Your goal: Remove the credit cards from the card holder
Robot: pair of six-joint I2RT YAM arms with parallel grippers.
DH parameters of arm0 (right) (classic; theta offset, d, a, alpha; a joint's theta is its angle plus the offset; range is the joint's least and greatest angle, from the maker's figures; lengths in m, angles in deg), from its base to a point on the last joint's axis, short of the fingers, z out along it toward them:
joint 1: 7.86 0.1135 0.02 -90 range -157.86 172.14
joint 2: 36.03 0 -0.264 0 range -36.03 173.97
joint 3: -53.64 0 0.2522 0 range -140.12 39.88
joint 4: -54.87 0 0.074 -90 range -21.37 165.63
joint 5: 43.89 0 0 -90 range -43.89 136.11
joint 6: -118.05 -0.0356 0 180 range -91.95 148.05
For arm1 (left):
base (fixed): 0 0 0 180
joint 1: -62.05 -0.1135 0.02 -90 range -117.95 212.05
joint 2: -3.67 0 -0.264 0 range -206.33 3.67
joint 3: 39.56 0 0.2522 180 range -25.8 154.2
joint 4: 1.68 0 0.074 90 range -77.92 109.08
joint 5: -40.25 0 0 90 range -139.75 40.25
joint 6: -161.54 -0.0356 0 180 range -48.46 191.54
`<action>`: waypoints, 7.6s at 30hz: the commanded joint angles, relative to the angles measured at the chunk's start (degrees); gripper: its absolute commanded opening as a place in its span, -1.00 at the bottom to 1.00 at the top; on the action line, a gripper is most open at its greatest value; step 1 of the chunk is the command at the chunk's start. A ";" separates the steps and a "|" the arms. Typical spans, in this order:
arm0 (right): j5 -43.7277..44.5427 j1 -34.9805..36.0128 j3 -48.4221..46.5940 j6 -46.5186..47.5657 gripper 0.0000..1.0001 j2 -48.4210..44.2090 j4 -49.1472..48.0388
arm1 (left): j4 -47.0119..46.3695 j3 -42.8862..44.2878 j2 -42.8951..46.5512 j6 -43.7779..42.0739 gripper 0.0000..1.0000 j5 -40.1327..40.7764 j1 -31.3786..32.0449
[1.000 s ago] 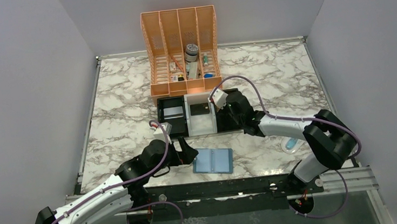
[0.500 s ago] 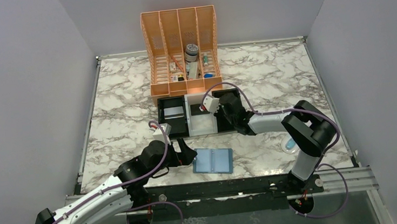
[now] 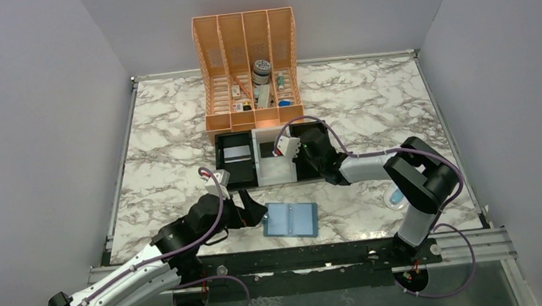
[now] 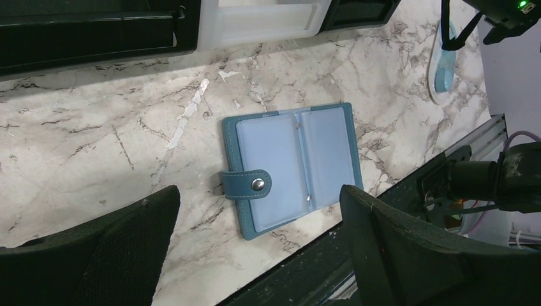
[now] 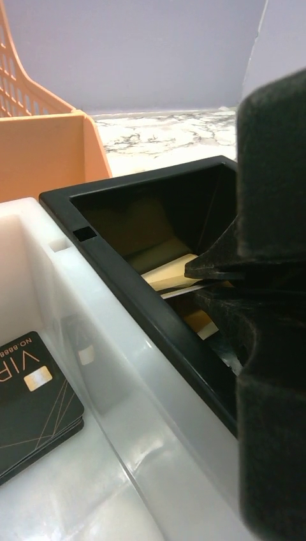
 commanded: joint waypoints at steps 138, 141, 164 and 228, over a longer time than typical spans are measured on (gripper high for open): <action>-21.00 14.87 26.05 -107.68 -0.98 -24.11 -0.06 | -20.79 -0.64 -26.65 2.08 -0.50 -4.05 10.53; -15.95 14.77 27.73 -107.55 -0.98 -28.73 7.28 | -15.93 0.26 -23.77 1.99 -0.22 -1.84 10.51; -25.78 13.85 21.87 -93.53 -0.44 -39.48 11.46 | -3.00 5.69 -16.96 -0.58 0.11 4.68 10.53; -27.07 14.56 13.16 -95.45 -0.60 -13.00 9.16 | -35.50 -6.66 -28.04 9.94 0.27 -4.67 10.18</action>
